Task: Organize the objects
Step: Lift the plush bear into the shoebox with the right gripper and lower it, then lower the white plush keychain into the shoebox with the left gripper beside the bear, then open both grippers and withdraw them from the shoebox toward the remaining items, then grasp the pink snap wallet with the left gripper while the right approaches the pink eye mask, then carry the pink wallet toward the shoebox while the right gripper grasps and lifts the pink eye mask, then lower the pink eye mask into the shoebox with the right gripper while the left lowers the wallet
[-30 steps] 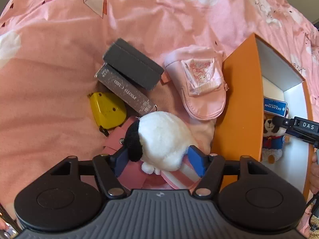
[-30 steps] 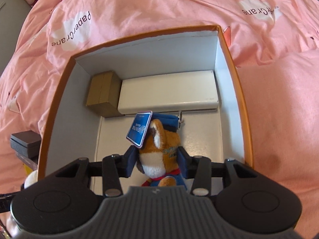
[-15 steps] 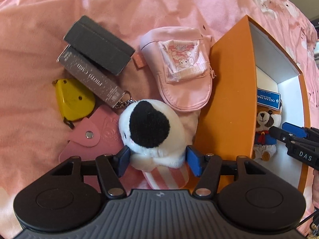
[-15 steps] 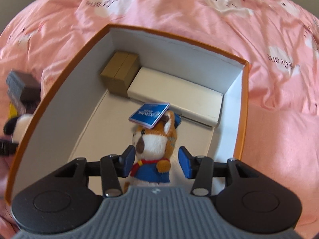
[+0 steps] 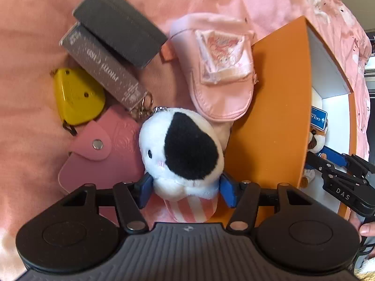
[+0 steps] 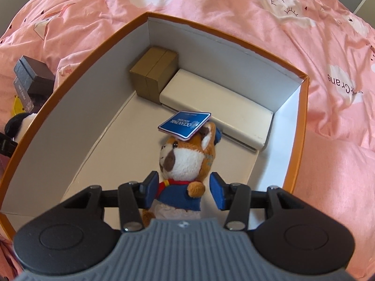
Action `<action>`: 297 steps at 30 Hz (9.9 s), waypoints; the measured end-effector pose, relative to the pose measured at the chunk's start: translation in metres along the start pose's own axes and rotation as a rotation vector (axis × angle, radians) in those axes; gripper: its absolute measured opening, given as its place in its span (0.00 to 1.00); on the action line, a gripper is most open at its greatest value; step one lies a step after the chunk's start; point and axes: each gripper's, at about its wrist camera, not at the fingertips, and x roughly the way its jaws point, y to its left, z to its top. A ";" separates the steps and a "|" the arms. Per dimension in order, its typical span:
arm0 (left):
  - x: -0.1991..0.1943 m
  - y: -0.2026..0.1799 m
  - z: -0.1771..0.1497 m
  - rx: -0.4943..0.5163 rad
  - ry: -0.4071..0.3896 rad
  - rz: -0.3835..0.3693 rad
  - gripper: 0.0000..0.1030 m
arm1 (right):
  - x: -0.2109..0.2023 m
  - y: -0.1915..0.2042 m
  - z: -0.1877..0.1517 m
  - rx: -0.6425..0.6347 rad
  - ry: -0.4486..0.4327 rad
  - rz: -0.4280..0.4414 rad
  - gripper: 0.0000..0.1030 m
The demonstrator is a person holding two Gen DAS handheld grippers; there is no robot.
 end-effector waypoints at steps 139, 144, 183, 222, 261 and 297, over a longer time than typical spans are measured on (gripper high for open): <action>-0.123 -0.056 0.010 0.685 -0.265 0.211 0.53 | -0.092 0.105 0.023 -0.220 -0.403 0.209 0.36; -0.100 -0.010 0.011 0.614 -0.067 0.235 0.51 | -0.067 0.156 0.039 -0.374 -0.315 0.188 0.35; -0.028 0.039 0.026 0.251 0.130 0.066 0.28 | -0.005 0.185 0.045 -0.563 -0.133 0.037 0.37; -0.111 0.041 0.033 0.257 -0.248 0.093 0.25 | 0.058 0.211 0.102 -0.414 -0.051 -0.123 0.41; -0.108 -0.157 0.003 0.622 -0.268 -0.063 0.25 | -0.112 0.009 0.011 0.227 -0.312 0.221 0.21; -0.009 -0.190 0.017 0.679 -0.272 0.241 0.25 | -0.030 -0.043 -0.017 0.474 -0.288 0.523 0.17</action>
